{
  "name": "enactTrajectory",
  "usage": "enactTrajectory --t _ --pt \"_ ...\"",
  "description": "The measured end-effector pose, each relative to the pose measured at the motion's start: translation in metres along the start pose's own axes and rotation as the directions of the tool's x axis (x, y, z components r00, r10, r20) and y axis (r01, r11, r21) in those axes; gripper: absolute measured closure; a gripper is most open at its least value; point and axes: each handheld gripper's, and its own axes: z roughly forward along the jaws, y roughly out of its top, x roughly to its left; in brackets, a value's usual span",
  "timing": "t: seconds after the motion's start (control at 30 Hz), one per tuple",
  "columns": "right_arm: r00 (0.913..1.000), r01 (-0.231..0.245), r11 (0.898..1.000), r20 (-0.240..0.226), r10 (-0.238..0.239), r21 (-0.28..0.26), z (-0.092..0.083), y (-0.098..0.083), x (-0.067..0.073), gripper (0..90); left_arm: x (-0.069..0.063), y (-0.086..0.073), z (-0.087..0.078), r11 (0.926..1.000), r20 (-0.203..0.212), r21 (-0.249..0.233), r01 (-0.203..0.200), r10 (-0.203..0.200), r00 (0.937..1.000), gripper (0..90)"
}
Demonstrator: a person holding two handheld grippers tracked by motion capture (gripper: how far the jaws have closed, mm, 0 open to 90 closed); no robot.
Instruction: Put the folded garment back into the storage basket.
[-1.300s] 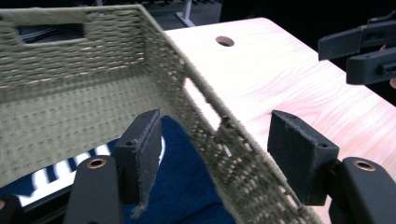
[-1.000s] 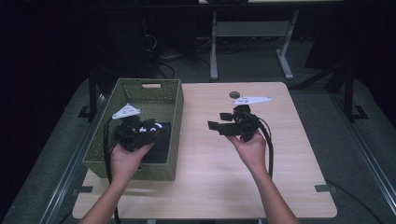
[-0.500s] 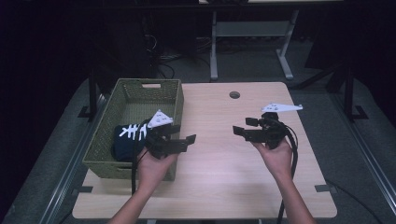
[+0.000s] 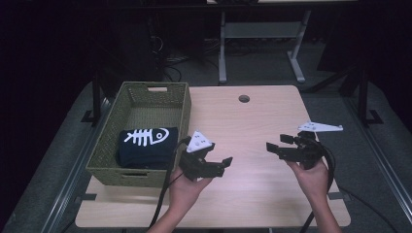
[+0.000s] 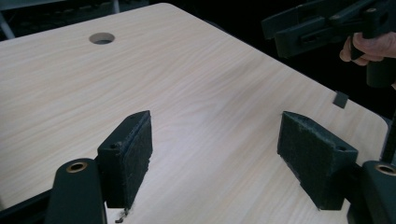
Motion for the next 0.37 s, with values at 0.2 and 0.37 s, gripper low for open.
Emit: enactTrajectory --t 0.2,0.37 --pt "0.9992 -0.004 1.0 0.039 0.004 -0.002 -0.015 -0.017 -0.011 25.7 -0.019 -0.02 0.013 0.9997 0.055 0.016 -0.018 0.017 0.9983 24.9" --pt "0.9992 -0.004 1.0 0.041 0.005 -0.019 -0.025 -0.028 -0.017 24.9 -0.029 -0.035 0.019 0.9995 0.083 0.017 -0.027 0.025 0.9962 23.2"
